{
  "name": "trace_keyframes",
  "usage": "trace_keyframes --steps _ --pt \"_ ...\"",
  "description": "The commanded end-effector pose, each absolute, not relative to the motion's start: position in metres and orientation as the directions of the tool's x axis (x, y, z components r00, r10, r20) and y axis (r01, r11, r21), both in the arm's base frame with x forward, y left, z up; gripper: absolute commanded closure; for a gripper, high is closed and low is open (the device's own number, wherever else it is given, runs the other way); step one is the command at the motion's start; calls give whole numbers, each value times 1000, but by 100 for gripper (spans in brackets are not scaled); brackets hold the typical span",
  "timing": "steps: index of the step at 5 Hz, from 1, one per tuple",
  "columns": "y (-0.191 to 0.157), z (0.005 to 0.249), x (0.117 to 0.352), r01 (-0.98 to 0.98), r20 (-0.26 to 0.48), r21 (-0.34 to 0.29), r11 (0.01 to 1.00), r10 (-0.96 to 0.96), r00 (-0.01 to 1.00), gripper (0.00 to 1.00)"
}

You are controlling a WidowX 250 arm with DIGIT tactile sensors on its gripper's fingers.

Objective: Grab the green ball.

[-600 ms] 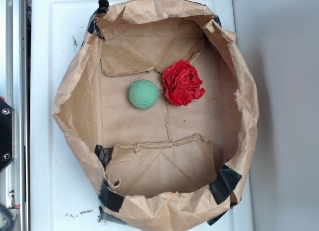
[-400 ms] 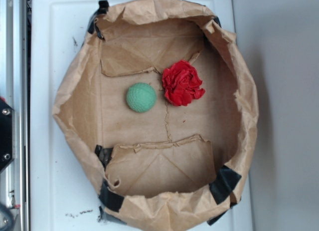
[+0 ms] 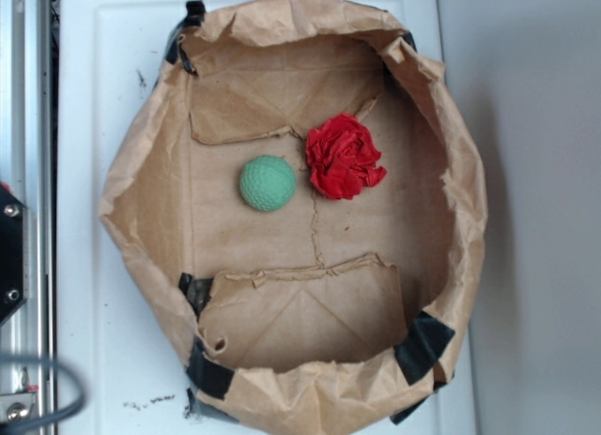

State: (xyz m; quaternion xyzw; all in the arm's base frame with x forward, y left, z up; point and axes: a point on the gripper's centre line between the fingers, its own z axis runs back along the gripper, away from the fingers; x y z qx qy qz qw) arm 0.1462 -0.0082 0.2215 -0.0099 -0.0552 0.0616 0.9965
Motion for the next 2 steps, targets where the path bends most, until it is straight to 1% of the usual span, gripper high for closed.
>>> trace_keyframes --steps 1,2 --pt "7 211 196 -224 156 -63 973 231 960 0" --pt "16 194 221 -259 142 -77 963 268 953 0"
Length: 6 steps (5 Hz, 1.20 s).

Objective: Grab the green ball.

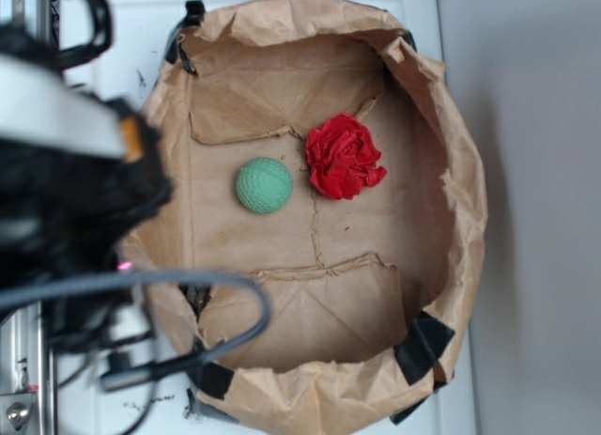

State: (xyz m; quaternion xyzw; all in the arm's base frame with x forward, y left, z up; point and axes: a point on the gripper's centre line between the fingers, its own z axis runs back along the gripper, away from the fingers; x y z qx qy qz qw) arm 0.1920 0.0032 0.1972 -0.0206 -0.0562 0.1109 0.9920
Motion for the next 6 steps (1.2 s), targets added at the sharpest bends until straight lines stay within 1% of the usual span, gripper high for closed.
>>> trace_keyframes --steps 1,2,3,4,5,6 --pt "26 179 241 -294 109 -97 951 304 946 0" --pt "34 158 258 -312 100 -98 945 322 942 0" --pt "40 133 264 -319 113 -60 946 324 939 0" --pt "44 109 262 -320 113 -50 946 324 939 0" --pt "44 96 259 -285 130 -57 957 290 948 0" --pt "50 89 263 -223 151 -66 973 231 961 0"
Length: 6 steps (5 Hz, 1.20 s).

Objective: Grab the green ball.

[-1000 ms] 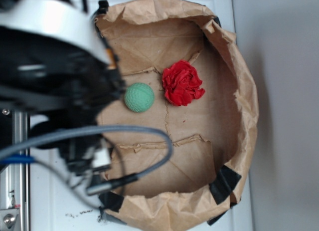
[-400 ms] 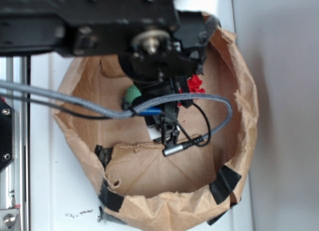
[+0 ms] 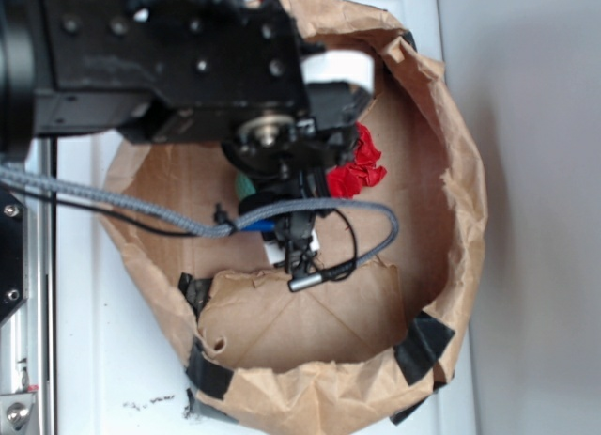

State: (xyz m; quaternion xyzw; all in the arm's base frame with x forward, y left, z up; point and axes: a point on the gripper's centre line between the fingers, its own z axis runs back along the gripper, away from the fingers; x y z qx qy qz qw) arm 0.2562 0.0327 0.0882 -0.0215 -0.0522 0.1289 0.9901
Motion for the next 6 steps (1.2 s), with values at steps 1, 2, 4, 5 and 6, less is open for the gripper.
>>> trace_keyframes --steps 1,2,4,5,6 --pt "52 80 267 -173 167 -67 983 182 969 0" --pt "53 64 264 -144 153 -41 989 149 977 0" --pt "64 57 268 -107 107 -1 994 107 989 0" --pt "66 54 271 -87 92 -2 996 87 992 19" --pt "66 55 278 -94 110 -6 996 94 989 100"
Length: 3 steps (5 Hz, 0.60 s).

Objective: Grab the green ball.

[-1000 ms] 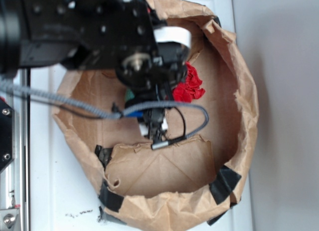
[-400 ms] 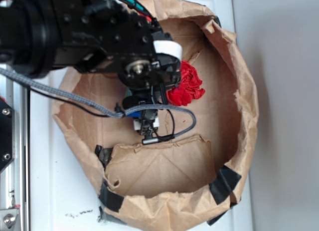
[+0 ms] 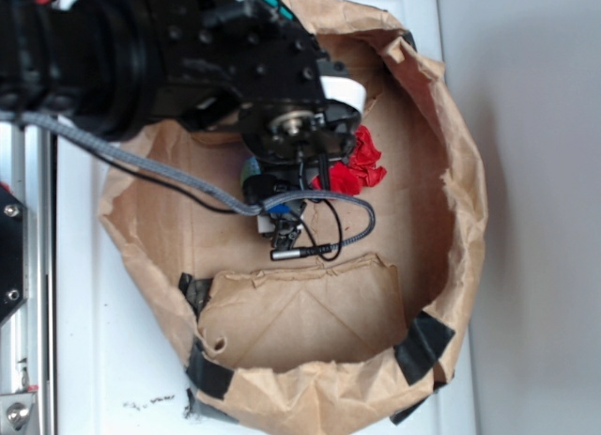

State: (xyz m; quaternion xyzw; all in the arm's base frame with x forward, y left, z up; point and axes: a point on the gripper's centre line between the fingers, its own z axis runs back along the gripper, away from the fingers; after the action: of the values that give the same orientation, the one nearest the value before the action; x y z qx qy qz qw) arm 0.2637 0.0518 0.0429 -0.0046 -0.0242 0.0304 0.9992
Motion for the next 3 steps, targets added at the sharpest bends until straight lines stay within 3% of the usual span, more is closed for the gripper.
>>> trace_keyframes --steps 1,3 --pt "64 51 278 -92 127 -2 996 91 988 100" --pt "68 59 270 -81 199 -41 996 88 976 100"
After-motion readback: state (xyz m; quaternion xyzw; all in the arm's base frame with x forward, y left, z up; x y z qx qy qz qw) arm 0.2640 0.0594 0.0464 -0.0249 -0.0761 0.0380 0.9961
